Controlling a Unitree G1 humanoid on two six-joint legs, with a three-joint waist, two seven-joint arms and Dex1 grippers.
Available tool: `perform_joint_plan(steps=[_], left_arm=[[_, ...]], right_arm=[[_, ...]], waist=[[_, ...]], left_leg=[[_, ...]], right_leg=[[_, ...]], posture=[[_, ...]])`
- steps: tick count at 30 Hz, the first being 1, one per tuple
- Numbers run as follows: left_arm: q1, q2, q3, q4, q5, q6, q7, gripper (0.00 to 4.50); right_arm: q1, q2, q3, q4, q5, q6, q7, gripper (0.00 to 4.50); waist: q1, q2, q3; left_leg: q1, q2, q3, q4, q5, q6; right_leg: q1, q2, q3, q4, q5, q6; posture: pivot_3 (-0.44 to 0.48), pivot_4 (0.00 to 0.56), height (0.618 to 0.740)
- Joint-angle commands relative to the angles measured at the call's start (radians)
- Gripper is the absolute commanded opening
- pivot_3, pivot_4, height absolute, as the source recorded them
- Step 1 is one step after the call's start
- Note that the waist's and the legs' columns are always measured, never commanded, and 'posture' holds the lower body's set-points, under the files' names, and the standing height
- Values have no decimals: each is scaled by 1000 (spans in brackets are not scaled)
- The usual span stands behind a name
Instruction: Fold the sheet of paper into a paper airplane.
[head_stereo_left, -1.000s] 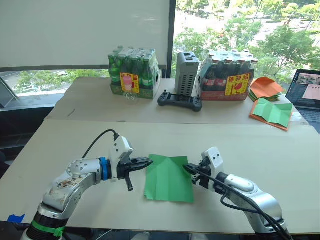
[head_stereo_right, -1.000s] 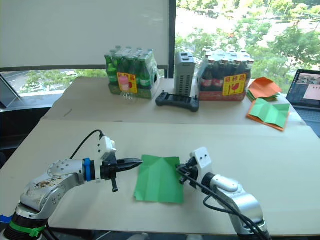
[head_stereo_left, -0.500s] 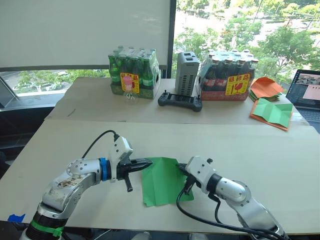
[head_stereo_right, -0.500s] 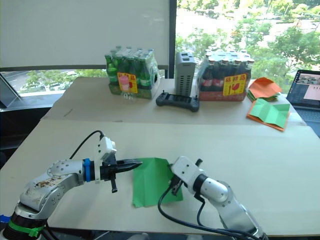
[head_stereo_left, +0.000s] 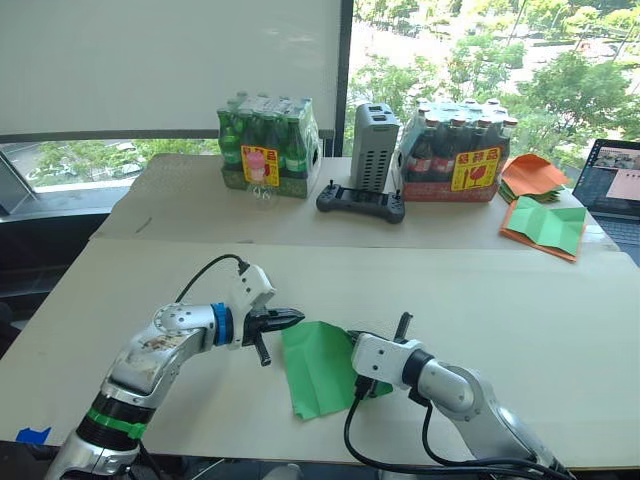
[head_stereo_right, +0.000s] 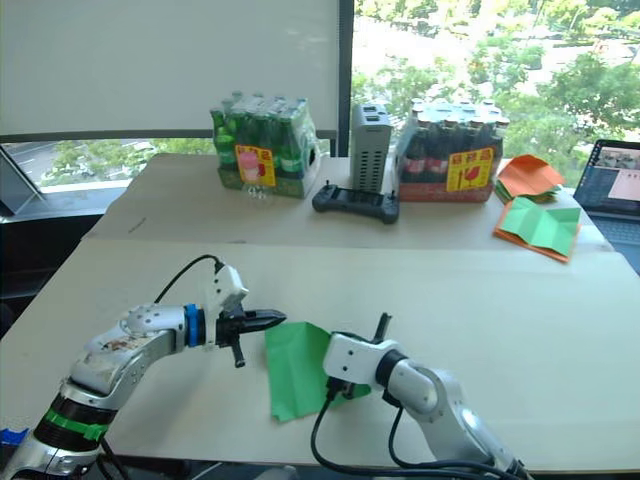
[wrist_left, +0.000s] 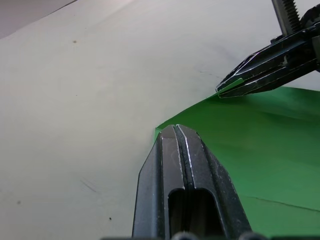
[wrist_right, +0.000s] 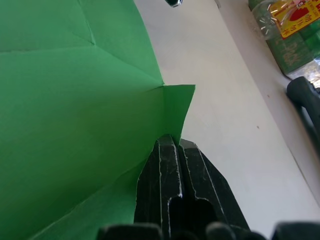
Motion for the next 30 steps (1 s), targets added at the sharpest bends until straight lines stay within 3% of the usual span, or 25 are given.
perform_joint_plan(steps=[1, 8, 15, 30], left_arm=[[-75, -36, -19, 33, 28, -38, -2, 0], [-147, -84, -50, 102, 75, -76, -12, 0], [-198, -120, -63, 169, 110, -111, -26, 0], [-244, -198, -212, 262, 235, -195, -86, 0]], right_arm=[[-4, 26, -10, -28, -72, 42, -12, 34], [39, 66, -25, -59, -154, 105, -3, 34], [78, 26, -41, -106, -165, 70, 44, 34], [78, 49, -38, -111, -192, 79, 80, 34]], waist=[[1, 0, 0], [-1, 0, 0], [-1, 0, 0], [-1, -1, 0]], left_leg=[[0, 0, 0, 0, 0, 0], [0, 0, 0, 1, 0, 0], [-1, 0, 0, 2, 0, 0], [-1, 0, 0, 2, 0, -1]], right_leg=[[0, 0, 0, 0, 0, 0], [-1, 0, 0, 1, 0, 0], [-1, 0, 0, 2, 0, 0], [-1, 0, 0, 3, 0, 0]], posture=[[0, 150, 675], [0, 150, 675], [0, 150, 675], [0, 150, 675]])
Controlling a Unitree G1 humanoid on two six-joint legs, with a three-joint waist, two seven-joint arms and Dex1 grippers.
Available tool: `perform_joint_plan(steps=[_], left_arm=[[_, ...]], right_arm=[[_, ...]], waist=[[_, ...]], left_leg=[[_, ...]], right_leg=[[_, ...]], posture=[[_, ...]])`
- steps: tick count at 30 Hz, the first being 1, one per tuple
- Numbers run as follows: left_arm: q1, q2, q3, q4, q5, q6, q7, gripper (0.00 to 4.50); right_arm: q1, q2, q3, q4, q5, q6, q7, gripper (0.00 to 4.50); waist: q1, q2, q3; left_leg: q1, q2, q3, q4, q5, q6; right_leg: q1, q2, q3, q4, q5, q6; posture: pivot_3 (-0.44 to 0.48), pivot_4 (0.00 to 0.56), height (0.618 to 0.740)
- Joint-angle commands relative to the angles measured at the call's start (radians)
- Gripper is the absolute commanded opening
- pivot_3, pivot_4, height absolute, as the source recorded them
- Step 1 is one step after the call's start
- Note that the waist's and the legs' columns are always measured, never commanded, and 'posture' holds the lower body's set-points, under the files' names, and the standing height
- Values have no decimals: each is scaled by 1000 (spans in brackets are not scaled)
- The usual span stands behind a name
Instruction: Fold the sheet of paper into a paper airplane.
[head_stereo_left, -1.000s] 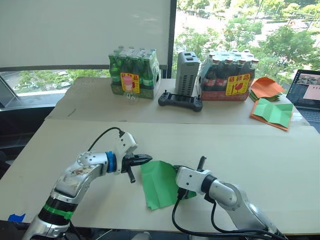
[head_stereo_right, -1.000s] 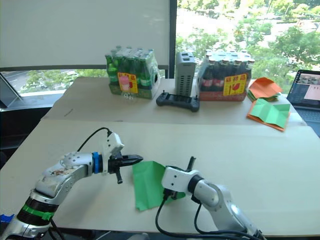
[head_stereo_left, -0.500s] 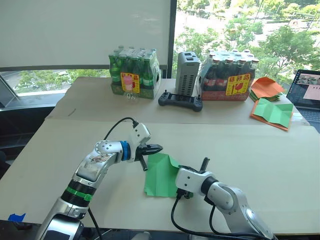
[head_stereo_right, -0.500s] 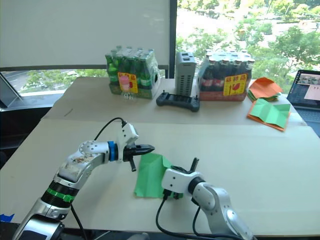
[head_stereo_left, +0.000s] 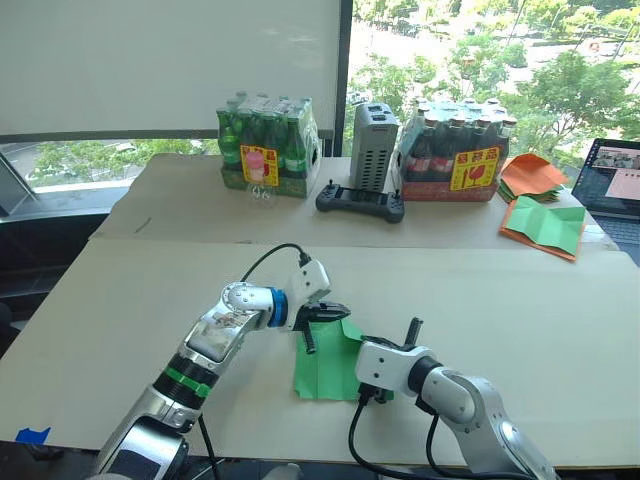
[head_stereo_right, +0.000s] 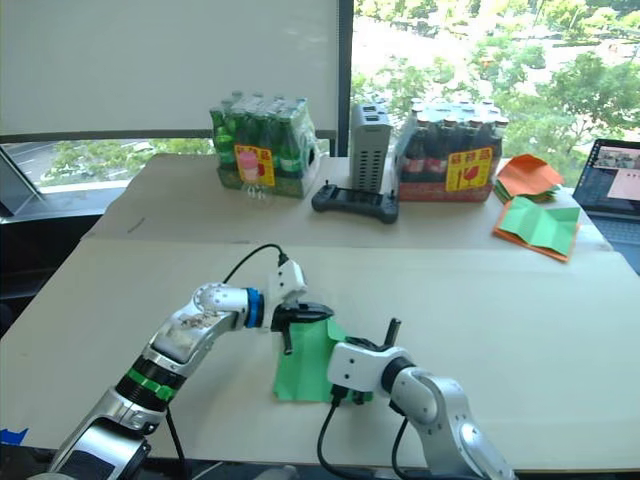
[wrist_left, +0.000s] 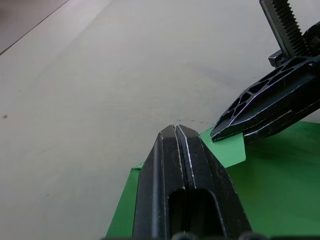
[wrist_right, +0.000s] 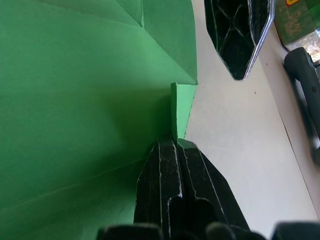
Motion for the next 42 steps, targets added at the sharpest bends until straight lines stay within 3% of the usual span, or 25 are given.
perform_joint_plan(steps=[1, 10, 17, 23, 25, 28, 31, 39, 42], left_arm=[[-26, -10, -30, 21, 53, -46, -1, 0], [-71, -34, -128, 147, 210, -161, -5, 0], [-51, -14, -151, 164, 262, -219, -42, 0], [-43, -19, -143, 165, 269, -224, -48, 0], [-45, -20, -140, 174, 272, -230, -46, 0], [-49, -21, -137, 191, 279, -239, -44, 0], [-49, -24, -135, 197, 283, -247, -46, 0], [-59, -36, -129, 211, 286, -255, -44, 0], [-63, -39, -126, 215, 288, -260, -43, 0]], right_arm=[[-1, 6, -10, -42, -13, -13, 7, 34], [-2, 15, -5, -42, -30, -19, 21, 34], [-7, 14, 5, -43, -36, -4, 58, 34], [-6, 48, -29, -64, 10, 58, 108, 1929], [-28, 83, -107, -113, 130, 142, 175, 2567], [-78, 170, -236, -164, 325, 314, 250, 2567], [-120, 180, -283, -143, 386, 394, 254, 2567], [-159, 131, -241, -28, 441, 408, 208, 65], [-166, 133, -221, -8, 456, 403, 187, 23]], waist=[[0, 0, 0], [1, 0, 0], [1, 0, 0], [0, -1, -1], [0, -1, -1], [-2, -1, -1], [-1, -1, -1], [-1, -1, -1], [-1, -1, -1]], left_leg=[[0, 0, 0, 0, 0, 0], [0, 0, 0, 0, 0, 0], [0, 0, 0, 0, 0, 0], [0, 0, 0, 0, 0, 0], [1, 0, 0, 0, 0, 0], [0, 0, 0, 0, 0, 0], [1, 0, -1, 0, 0, 0], [1, 0, -1, 0, 0, 0], [1, 0, -1, 0, 0, 0]], right_leg=[[0, 0, 0, 0, 0, 0], [0, 0, 0, 0, 0, 0], [0, 0, 0, 0, 0, 0], [0, 0, 0, 1, 0, 0], [0, 0, 0, 1, 0, 0], [0, 0, 0, 0, 0, 0], [1, 0, 0, 1, 0, 0], [1, 0, -1, 1, 0, 0], [1, 0, 0, 1, 0, 0]], posture=[[0, 150, 675], [0, 150, 675], [0, 150, 675], [0, 150, 675], [0, 150, 675], [0, 150, 675], [0, 150, 675], [0, 150, 675], [0, 150, 675]])
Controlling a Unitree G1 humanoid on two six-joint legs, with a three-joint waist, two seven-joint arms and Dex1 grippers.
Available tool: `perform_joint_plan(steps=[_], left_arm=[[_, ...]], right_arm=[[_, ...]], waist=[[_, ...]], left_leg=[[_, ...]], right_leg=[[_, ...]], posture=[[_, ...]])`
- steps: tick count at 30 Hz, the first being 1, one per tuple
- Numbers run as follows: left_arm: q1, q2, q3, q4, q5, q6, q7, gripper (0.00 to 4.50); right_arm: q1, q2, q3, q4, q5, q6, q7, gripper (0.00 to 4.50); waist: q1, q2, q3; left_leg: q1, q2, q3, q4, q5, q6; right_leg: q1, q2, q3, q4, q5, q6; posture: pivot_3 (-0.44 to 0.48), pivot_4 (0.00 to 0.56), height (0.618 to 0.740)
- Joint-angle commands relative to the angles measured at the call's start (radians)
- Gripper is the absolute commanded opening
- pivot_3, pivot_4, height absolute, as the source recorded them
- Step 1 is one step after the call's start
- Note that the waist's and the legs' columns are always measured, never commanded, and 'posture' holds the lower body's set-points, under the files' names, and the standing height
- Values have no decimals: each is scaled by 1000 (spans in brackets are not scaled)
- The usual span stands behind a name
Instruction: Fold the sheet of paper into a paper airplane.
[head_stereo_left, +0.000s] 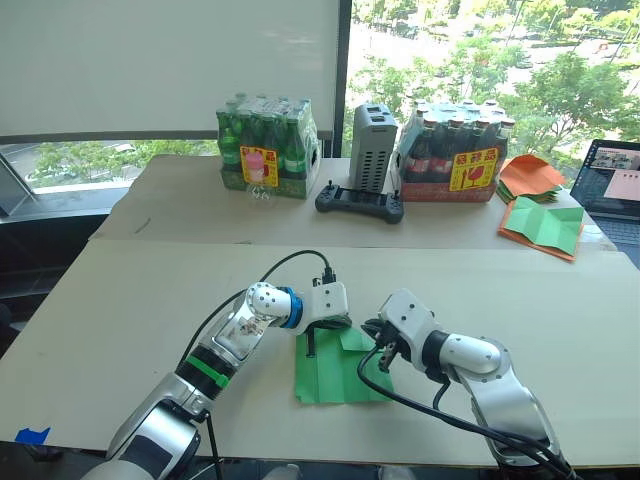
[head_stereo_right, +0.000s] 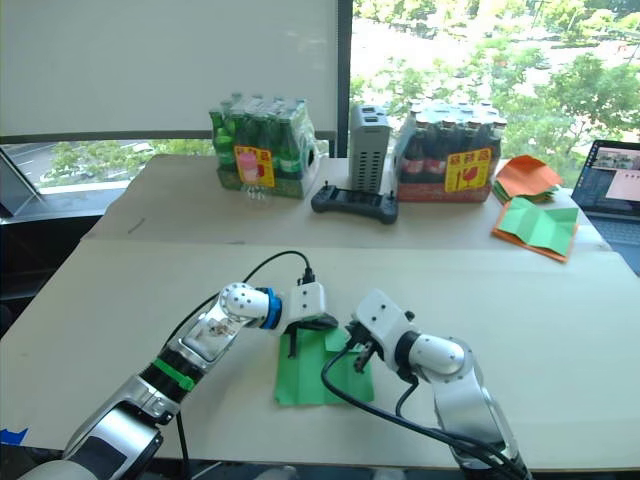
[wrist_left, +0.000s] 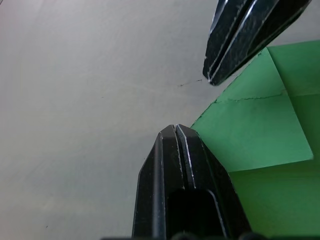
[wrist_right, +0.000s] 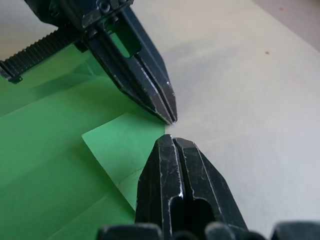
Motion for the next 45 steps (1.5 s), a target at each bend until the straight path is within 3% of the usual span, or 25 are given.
perform_joint_plan(steps=[1, 11, 18, 45], left_arm=[[0, 0, -6, 26, 26, 2, -4, 0], [2, -3, -4, 20, 30, -1, -4, 0], [2, 0, -3, 21, 37, -7, -2, 0], [5, -4, -7, 18, 49, -26, -8, 0]], right_arm=[[-27, 4, 24, 0, 28, -10, -29, 23], [-33, -10, 99, 95, 31, -13, -99, 23], [-21, -6, 83, 137, 66, 57, -123, 23], [69, -114, 51, 28, 204, 156, -167, 23]], waist=[[0, 0, 0], [0, 0, 0], [-1, 0, -1], [2, -1, -3]], left_leg=[[0, 0, 0, 0, 0, 0], [0, 0, 0, 0, 0, 0], [1, 0, 0, 0, 0, 0], [1, 0, 0, 0, 0, 0]], right_leg=[[0, 0, 0, 0, 0, 0], [0, 0, 0, 0, 0, 0], [1, 0, 0, 1, 0, 0], [2, 0, 0, 0, 0, 0]], posture=[[0, 150, 675], [0, 150, 675], [0, 150, 675], [0, 150, 675]])
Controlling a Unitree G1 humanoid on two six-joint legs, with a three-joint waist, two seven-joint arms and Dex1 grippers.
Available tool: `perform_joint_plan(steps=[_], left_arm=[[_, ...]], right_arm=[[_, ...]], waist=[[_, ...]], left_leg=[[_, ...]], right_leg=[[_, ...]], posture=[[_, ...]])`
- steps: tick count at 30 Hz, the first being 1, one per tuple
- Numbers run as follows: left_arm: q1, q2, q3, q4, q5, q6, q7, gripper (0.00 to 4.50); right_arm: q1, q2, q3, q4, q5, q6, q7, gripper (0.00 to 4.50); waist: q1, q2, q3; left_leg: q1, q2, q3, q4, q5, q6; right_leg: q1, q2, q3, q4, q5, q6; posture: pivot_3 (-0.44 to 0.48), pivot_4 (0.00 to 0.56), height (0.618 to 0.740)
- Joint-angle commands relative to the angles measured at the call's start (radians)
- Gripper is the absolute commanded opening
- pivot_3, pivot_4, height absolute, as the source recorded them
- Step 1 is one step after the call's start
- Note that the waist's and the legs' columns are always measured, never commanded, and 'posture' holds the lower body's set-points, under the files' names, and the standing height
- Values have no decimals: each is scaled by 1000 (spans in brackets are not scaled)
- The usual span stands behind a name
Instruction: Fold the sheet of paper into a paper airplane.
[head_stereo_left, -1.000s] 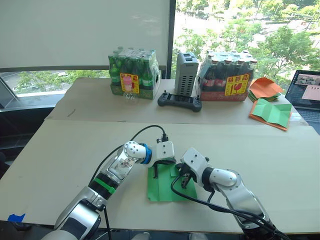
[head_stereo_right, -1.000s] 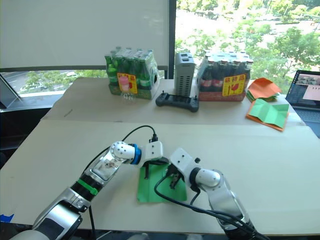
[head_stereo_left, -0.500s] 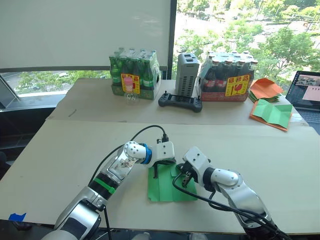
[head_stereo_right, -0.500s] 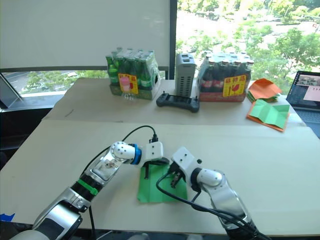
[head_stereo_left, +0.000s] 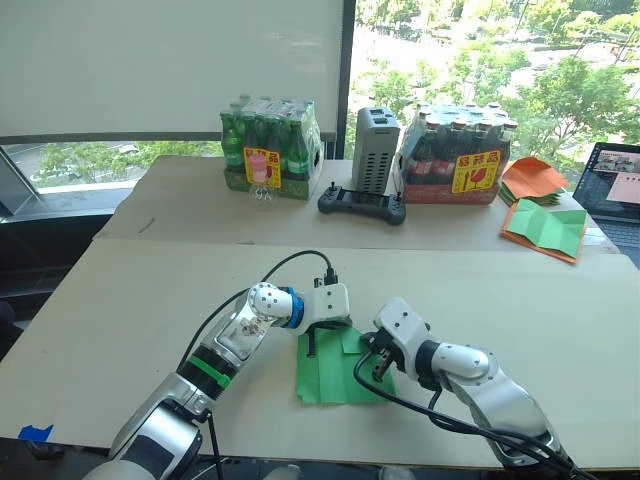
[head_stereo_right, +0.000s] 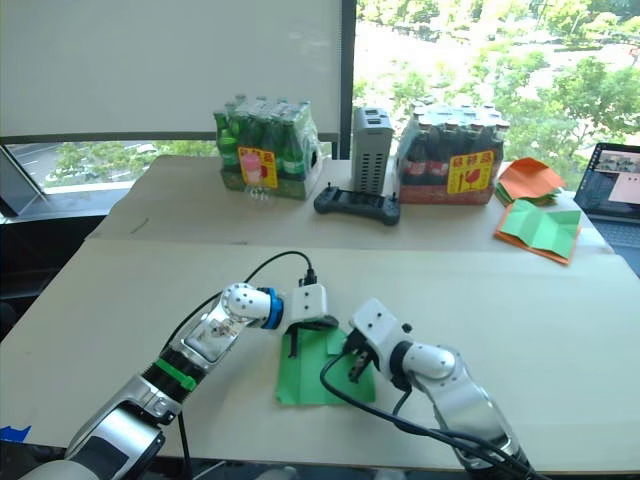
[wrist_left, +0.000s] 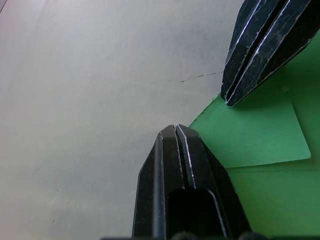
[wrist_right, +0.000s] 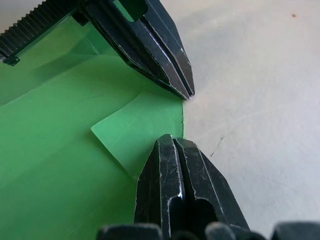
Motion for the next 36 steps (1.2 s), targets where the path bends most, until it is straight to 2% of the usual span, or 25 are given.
perform_joint_plan(steps=[1, 14, 21, 24, 32, 36], left_arm=[[6, 2, -7, 15, 18, -5, -7, 0], [10, 4, -6, 15, 22, -15, -18, 0], [12, 1, -7, 15, 24, -18, -19, 0], [12, 0, -7, 17, 25, -21, -19, 0], [7, -1, -4, 28, 26, -30, -17, 0], [5, -2, -2, 33, 27, -33, -16, 0]], right_arm=[[52, -29, -13, 16, 19, 68, -6, 23], [156, -100, -62, -78, 82, 122, -22, 23], [161, -127, -77, -114, 115, 150, -33, 23], [152, -134, -90, -135, 135, 164, -35, 23], [31, -103, -231, -208, 289, 237, -5, 23], [-18, -76, -238, -225, 349, 255, -4, 23]], waist=[[1, 0, 0], [3, -1, -1], [4, -1, -1], [4, -1, -1], [3, -1, -1], [2, -1, -1]], left_leg=[[0, 0, 0, 0, 0, 0], [0, 0, 0, 0, 0, 0], [0, 0, 0, 0, 0, 1], [0, 0, 0, 0, 0, 1], [-1, 0, 0, 0, 0, 1], [-1, 1, -1, 0, 0, 1]], right_leg=[[0, 0, 0, 0, 0, 0], [1, 0, 0, -2, 0, 0], [1, 0, -1, -3, 0, 0], [2, 0, -1, -3, 0, 0], [1, 0, -1, -4, 0, 0], [1, 0, -1, -4, 0, 0]], posture=[[0, 150, 675], [0, 150, 675], [0, 150, 675], [0, 150, 675], [0, 150, 675], [0, 150, 675]])
